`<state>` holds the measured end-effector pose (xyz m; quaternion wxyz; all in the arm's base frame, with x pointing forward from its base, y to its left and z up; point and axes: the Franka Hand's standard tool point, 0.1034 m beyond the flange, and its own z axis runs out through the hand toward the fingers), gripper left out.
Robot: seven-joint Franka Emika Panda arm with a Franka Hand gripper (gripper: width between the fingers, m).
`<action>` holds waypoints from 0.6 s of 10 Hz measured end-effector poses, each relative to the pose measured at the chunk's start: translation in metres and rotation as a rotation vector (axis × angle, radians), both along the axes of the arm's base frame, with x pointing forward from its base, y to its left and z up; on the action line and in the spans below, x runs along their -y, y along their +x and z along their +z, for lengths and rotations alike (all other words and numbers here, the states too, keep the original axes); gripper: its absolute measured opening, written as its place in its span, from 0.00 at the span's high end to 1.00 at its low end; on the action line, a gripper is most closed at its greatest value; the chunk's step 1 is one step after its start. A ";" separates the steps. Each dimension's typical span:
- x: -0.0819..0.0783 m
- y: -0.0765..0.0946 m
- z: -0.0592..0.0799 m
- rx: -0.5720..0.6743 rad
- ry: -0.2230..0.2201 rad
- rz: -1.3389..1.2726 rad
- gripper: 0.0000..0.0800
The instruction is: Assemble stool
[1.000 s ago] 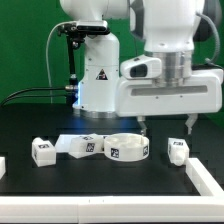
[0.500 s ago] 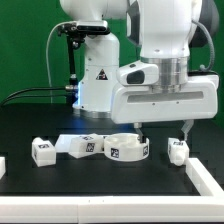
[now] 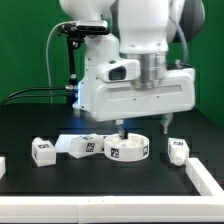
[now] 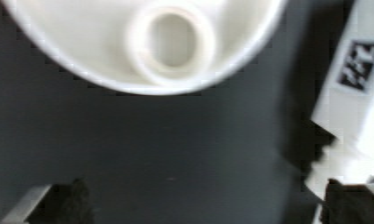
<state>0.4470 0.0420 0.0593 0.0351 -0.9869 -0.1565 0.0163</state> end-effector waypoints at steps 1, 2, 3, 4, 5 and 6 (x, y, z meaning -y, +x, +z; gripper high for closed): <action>0.006 -0.002 -0.003 0.003 0.003 0.046 0.19; 0.004 -0.002 -0.005 0.013 0.001 0.043 0.19; 0.004 -0.002 -0.005 0.013 0.001 0.043 0.19; 0.004 -0.002 -0.005 0.013 0.001 0.043 0.19; 0.005 -0.002 -0.005 0.015 0.001 0.073 0.19; 0.010 -0.002 -0.006 0.031 0.004 0.182 0.19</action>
Offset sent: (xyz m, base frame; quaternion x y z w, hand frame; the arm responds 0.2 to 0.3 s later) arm 0.0000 0.0000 0.0000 0.0000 0.0000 0.0000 1.0000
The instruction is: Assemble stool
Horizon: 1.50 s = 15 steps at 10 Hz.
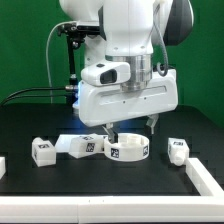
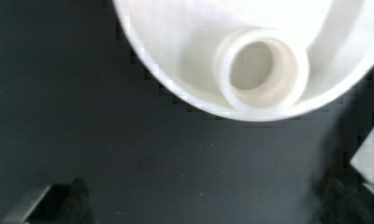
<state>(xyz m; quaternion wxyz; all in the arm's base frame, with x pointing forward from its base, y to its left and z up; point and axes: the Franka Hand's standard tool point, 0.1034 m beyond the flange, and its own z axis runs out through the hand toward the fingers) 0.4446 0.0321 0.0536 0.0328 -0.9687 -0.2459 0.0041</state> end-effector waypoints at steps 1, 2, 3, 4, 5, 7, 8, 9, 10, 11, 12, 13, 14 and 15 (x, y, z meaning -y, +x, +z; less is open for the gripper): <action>0.012 -0.004 -0.003 0.019 -0.003 0.109 0.19; 0.022 -0.008 -0.006 0.016 -0.001 0.206 0.19; 0.026 -0.008 -0.007 0.016 -0.001 0.209 0.19; 0.025 -0.007 -0.005 0.019 -0.001 0.189 0.19; 0.025 -0.007 -0.006 0.017 -0.001 0.189 0.19; 0.026 -0.008 -0.007 0.015 -0.001 0.189 0.19; 0.028 -0.010 -0.011 0.022 -0.004 0.261 0.19; 0.031 -0.014 -0.019 0.012 -0.003 0.306 0.19; 0.033 -0.017 -0.025 0.007 -0.005 0.317 0.19; 0.034 -0.020 -0.030 0.001 -0.006 0.316 0.19; 0.035 -0.021 -0.035 -0.002 -0.007 0.314 0.19; 0.037 -0.023 -0.039 -0.010 -0.007 0.309 0.19; 0.039 -0.024 -0.043 -0.012 -0.009 0.302 0.19; 0.039 -0.024 -0.044 -0.013 -0.008 0.302 0.19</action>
Offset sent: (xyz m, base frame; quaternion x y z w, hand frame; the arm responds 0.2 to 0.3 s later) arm 0.0036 -0.0081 0.0071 -0.0139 0.0091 0.0022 0.9999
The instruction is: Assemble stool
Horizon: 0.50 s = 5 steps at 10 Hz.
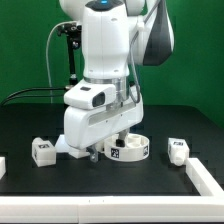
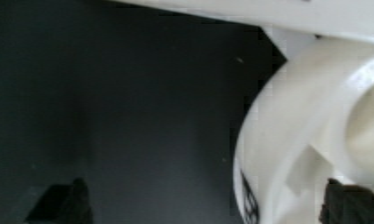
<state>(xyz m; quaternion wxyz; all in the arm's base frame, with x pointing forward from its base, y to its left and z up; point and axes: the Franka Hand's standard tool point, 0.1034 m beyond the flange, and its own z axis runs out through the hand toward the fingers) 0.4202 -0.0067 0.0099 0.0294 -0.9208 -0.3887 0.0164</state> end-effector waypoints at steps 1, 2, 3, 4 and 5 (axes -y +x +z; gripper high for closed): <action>0.000 0.000 0.000 -0.001 0.000 0.000 0.19; 0.000 0.000 -0.001 -0.001 0.000 0.000 0.35; 0.000 -0.001 -0.001 -0.001 0.000 0.000 0.53; 0.000 -0.001 -0.001 -0.002 0.000 0.000 0.70; 0.000 -0.001 -0.001 -0.002 0.000 0.000 0.70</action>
Offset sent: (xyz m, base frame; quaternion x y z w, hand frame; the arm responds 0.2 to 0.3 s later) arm 0.0000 0.0000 0.0000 0.0000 0.0000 0.0000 1.0000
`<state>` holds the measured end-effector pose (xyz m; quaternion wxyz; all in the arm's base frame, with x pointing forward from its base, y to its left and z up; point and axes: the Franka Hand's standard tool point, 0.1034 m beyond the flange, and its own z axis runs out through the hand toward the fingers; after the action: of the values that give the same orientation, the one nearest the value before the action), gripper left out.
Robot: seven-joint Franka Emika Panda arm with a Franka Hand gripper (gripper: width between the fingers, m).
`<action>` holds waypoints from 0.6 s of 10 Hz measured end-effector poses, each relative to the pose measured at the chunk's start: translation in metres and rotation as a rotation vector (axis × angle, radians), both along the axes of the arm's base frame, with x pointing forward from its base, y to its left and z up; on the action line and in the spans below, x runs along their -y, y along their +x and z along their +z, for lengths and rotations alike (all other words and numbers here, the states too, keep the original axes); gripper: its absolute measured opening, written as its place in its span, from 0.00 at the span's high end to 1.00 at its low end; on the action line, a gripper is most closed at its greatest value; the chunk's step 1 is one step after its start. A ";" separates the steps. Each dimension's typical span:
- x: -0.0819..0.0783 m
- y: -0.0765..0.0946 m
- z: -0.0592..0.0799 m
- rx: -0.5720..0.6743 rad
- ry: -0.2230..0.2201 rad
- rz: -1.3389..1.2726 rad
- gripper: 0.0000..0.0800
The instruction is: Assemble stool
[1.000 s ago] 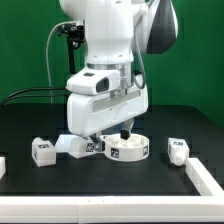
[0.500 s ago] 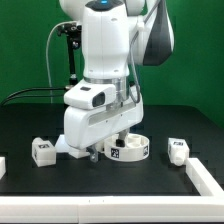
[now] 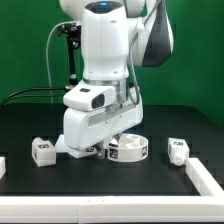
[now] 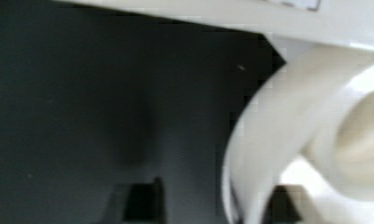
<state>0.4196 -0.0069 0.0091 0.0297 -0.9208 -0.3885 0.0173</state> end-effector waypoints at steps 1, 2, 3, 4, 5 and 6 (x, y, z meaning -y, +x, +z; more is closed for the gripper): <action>0.000 0.000 0.000 -0.001 0.000 -0.001 0.93; -0.003 0.005 0.002 -0.013 0.005 -0.010 0.97; -0.005 0.013 0.006 -0.019 0.006 -0.046 0.97; -0.013 0.025 0.014 -0.022 0.002 -0.183 0.97; -0.026 0.033 0.023 -0.022 -0.004 -0.302 0.97; -0.035 0.039 0.028 -0.064 -0.013 -0.367 0.97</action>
Offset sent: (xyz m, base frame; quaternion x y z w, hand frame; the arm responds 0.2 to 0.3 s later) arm 0.0375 -0.0001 0.0224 -0.0104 -0.0334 0.0651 0.9973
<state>0.4587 0.0284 0.0370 0.0388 -0.9754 -0.2126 0.0432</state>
